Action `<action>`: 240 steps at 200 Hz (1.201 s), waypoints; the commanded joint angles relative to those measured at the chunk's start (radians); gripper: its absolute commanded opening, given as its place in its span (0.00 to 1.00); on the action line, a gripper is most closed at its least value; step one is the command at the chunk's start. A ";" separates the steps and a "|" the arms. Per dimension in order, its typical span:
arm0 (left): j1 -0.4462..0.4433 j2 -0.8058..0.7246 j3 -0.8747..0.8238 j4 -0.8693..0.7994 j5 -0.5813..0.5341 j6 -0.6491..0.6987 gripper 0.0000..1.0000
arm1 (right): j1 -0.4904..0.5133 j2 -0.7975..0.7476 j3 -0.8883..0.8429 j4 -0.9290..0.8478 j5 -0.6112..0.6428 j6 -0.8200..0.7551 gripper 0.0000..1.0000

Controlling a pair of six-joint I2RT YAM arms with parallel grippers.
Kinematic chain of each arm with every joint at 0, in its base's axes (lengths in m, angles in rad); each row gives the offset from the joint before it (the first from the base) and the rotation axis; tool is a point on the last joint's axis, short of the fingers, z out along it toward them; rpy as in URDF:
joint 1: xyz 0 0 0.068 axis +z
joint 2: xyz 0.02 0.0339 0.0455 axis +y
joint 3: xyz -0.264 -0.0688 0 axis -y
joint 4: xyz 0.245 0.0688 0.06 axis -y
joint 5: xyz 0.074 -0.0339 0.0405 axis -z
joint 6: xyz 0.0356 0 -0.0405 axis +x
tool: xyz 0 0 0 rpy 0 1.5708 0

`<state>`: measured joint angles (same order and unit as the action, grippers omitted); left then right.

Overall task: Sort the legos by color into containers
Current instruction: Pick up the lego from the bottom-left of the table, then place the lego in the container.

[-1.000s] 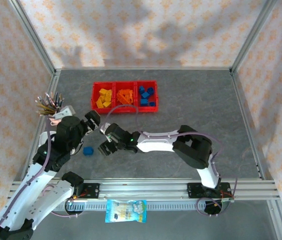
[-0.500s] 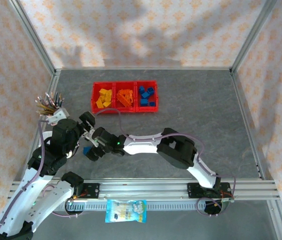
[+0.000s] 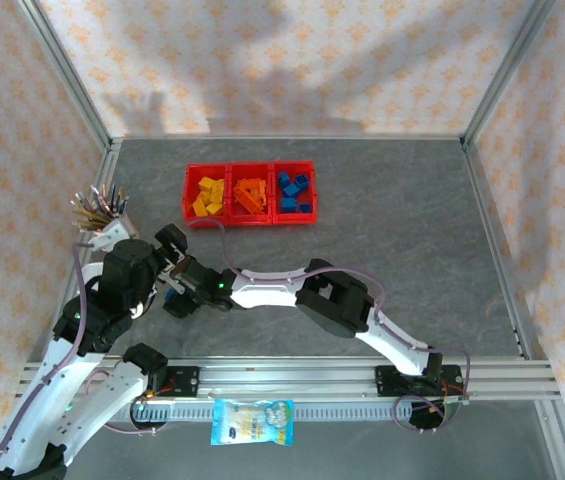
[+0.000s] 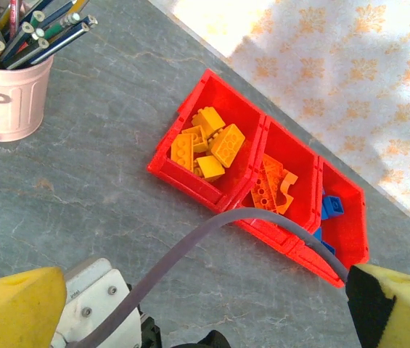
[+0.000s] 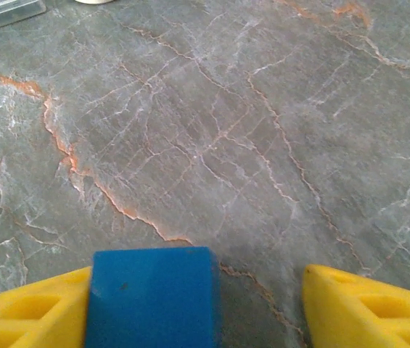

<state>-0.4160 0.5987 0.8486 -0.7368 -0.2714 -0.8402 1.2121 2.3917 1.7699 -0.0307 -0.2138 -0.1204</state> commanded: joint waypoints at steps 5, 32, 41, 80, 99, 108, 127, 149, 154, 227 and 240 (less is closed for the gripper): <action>0.011 -0.010 0.021 -0.021 -0.035 0.004 0.99 | 0.005 0.015 0.024 -0.041 0.004 -0.008 0.61; 0.011 -0.009 0.011 -0.006 -0.026 0.008 0.99 | 0.005 -0.007 0.008 -0.041 0.009 -0.007 0.48; 0.011 -0.007 0.010 -0.003 -0.022 0.007 1.00 | 0.004 -0.018 -0.002 -0.039 0.010 -0.004 0.43; 0.011 -0.001 0.013 0.022 -0.008 0.024 0.99 | -0.019 -0.116 -0.083 -0.009 -0.026 0.049 0.31; 0.011 0.008 0.020 0.039 -0.002 0.034 1.00 | -0.039 -0.183 -0.146 0.008 -0.026 0.084 0.30; 0.012 0.013 0.026 0.050 0.001 0.041 1.00 | -0.051 -0.223 -0.185 0.022 -0.028 0.104 0.30; 0.011 0.035 0.037 0.074 0.012 0.057 1.00 | -0.085 -0.310 -0.271 0.039 -0.020 0.150 0.29; 0.012 0.065 0.042 0.113 0.028 0.075 1.00 | -0.137 -0.415 -0.364 0.050 0.014 0.210 0.27; 0.011 0.073 0.043 0.123 0.033 0.078 1.00 | -0.150 -0.439 -0.381 0.047 0.026 0.220 0.27; 0.012 0.242 0.035 0.341 0.151 0.118 1.00 | -0.412 -0.589 -0.442 -0.066 0.228 0.328 0.26; 0.011 0.279 0.037 0.372 0.165 0.121 0.99 | -0.464 -0.565 -0.412 -0.078 0.234 0.334 0.26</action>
<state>-0.4160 0.8349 0.8581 -0.4744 -0.1551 -0.7502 0.8299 1.8145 1.3251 -0.0391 -0.0578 0.1669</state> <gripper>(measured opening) 0.995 0.329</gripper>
